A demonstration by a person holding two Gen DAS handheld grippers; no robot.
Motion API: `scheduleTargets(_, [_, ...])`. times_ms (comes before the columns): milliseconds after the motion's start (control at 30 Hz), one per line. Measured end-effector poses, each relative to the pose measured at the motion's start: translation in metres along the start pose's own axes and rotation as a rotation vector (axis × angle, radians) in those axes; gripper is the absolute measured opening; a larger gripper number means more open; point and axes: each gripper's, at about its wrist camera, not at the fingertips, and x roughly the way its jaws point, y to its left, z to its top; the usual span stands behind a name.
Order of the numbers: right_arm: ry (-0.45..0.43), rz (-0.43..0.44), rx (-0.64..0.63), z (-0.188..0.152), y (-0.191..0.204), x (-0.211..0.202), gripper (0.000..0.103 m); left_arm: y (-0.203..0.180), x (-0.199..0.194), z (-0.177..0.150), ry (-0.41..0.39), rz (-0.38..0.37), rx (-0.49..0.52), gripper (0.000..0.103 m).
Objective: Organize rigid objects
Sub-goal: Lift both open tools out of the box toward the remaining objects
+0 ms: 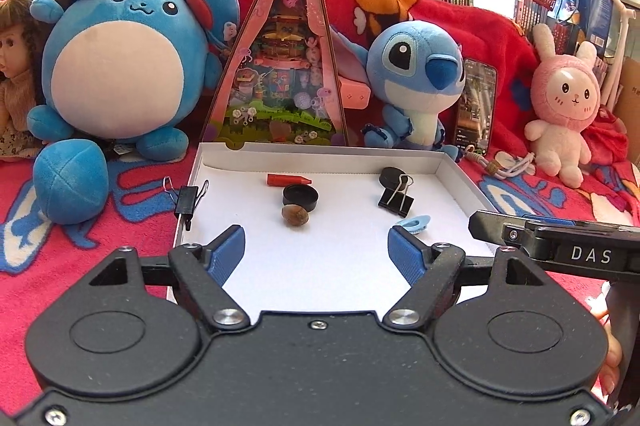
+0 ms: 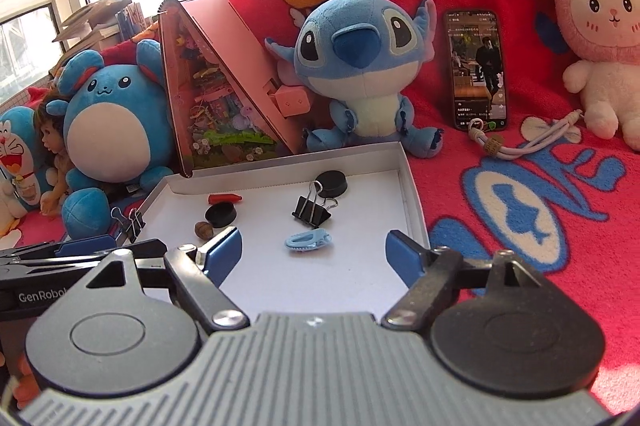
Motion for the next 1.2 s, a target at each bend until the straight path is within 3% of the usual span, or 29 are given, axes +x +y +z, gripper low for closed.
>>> scheduleTargets(600, [-0.064, 0.012, -0.107, -0.028, 0.002, -0.046, 0.096, -0.008, -0.049, -0.036, -0.031, -0.031, 0.025, 0.080])
scheduleTargets(1200, [-0.067, 0.028, -0.154, -0.063, 0.008, -0.068, 0.103, -0.018, -0.084, -0.085, -0.074, 0.000, 0.139, 0.081])
